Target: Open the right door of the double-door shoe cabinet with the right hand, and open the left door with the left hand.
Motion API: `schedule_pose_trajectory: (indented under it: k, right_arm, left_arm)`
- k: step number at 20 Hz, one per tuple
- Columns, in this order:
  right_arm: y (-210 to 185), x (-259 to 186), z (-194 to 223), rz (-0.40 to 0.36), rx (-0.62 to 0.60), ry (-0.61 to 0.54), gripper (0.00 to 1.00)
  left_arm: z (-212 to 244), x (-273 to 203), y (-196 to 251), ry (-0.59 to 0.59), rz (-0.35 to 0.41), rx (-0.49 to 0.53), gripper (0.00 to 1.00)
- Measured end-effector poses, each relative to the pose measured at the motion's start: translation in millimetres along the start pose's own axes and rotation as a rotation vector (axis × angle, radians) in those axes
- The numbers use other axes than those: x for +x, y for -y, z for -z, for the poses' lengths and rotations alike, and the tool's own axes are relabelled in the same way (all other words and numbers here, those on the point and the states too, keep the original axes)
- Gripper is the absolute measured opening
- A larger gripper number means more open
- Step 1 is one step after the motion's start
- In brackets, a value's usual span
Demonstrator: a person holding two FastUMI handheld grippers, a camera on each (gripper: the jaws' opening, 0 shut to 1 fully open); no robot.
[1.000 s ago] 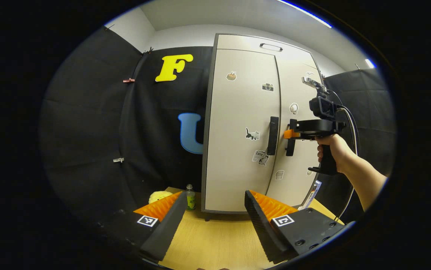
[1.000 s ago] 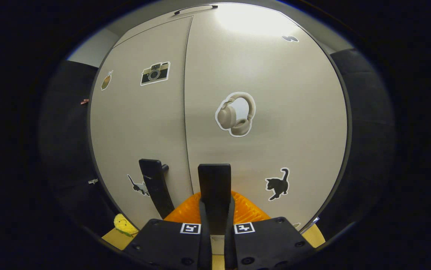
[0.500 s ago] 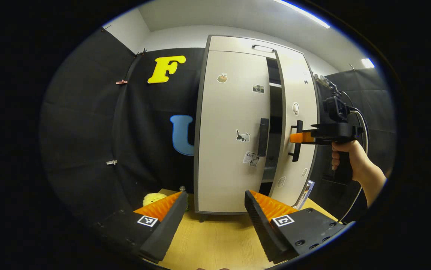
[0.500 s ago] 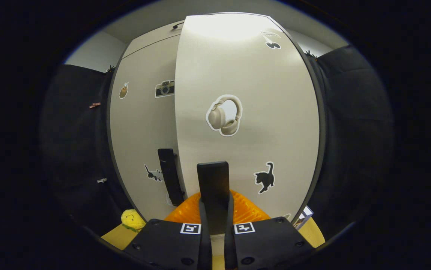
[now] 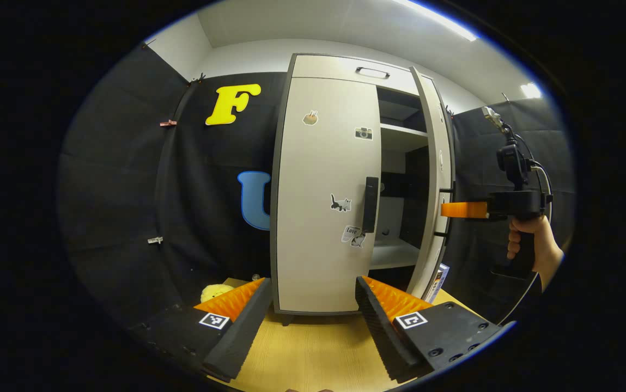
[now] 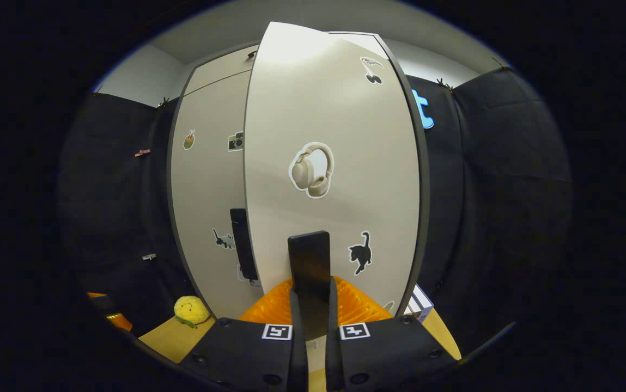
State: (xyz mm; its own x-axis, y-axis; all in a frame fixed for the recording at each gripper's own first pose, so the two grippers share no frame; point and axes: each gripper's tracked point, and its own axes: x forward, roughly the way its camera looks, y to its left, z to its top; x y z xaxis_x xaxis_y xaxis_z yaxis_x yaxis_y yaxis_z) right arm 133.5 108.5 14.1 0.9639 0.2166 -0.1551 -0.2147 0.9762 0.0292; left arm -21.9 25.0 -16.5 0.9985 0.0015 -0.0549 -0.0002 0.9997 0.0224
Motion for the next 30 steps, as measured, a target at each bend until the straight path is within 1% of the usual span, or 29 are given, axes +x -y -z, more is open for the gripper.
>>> schedule_pose_trajectory:
  k: [3,10,11,12,14,16,17,18,19,20,21,22,23,26,28,30]
  right_arm:
    - [11.2,-7.9,0.0,0.023,-0.007,-0.005,0.16]
    - [43.7,-19.5,-1.3,0.113,-0.040,-0.008,0.16]
    - [47.6,-20.4,-1.3,0.120,-0.048,-0.011,0.11]
    - [52.4,-21.8,-0.8,0.128,-0.062,-0.013,0.15]
    - [66.7,-24.4,-3.9,0.158,-0.100,-0.002,0.15]
    - [88.1,-26.0,-7.2,0.206,-0.133,0.011,0.14]
    - [99.5,-29.1,-10.4,0.223,-0.128,0.023,0.10]
    - [108.9,-31.8,-8.7,0.202,-0.072,0.022,0.06]
    - [117.4,-31.6,-8.7,0.189,-0.010,0.020,0.05]
    - [126.3,-31.9,-8.9,0.175,0.022,0.019,0.05]
    - [127.2,-31.0,-7.0,0.158,0.041,0.016,0.05]
    - [127.2,-31.2,-6.9,0.150,0.040,0.021,0.05]
    - [124.2,-32.4,-6.4,0.143,0.026,0.020,0.09]
    - [124.0,-43.3,0.4,0.163,-0.020,0.016,0.08]
    - [120.5,-57.2,4.7,0.161,-0.002,0.005,0.07]
    - [119.4,-73.1,7.0,0.176,0.016,0.003,0.07]
  left_arm:
    - [-2.0,0.4,8.0,0.004,0.007,0.001,0.95]
    - [-0.2,3.7,27.6,0.000,0.020,0.001,0.95]
    - [1.7,4.3,31.2,-0.004,0.023,0.001,0.95]
    - [2.5,5.8,34.6,-0.006,0.026,-0.001,0.95]
    - [3.6,8.7,41.1,-0.009,0.032,-0.005,0.95]
    - [3.0,12.0,47.2,-0.008,0.036,-0.003,0.95]
    - [3.5,14.3,50.0,-0.009,0.037,-0.001,0.95]
    - [3.9,16.3,53.2,-0.010,0.039,0.000,0.95]
    - [4.6,18.2,56.0,-0.011,0.041,0.000,0.95]
    - [5.0,19.4,58.8,-0.014,0.042,0.001,0.95]
    - [6.0,20.1,61.3,-0.016,0.043,0.001,0.96]
    - [6.6,20.8,63.3,-0.020,0.044,0.002,0.95]
    - [8.2,20.6,66.4,-0.023,0.046,0.001,0.95]
    - [9.6,21.3,71.2,-0.031,0.058,-0.010,0.95]
    - [10.7,21.3,72.3,-0.036,0.069,-0.014,0.95]
    - [11.1,21.2,71.6,-0.037,0.083,-0.016,0.95]
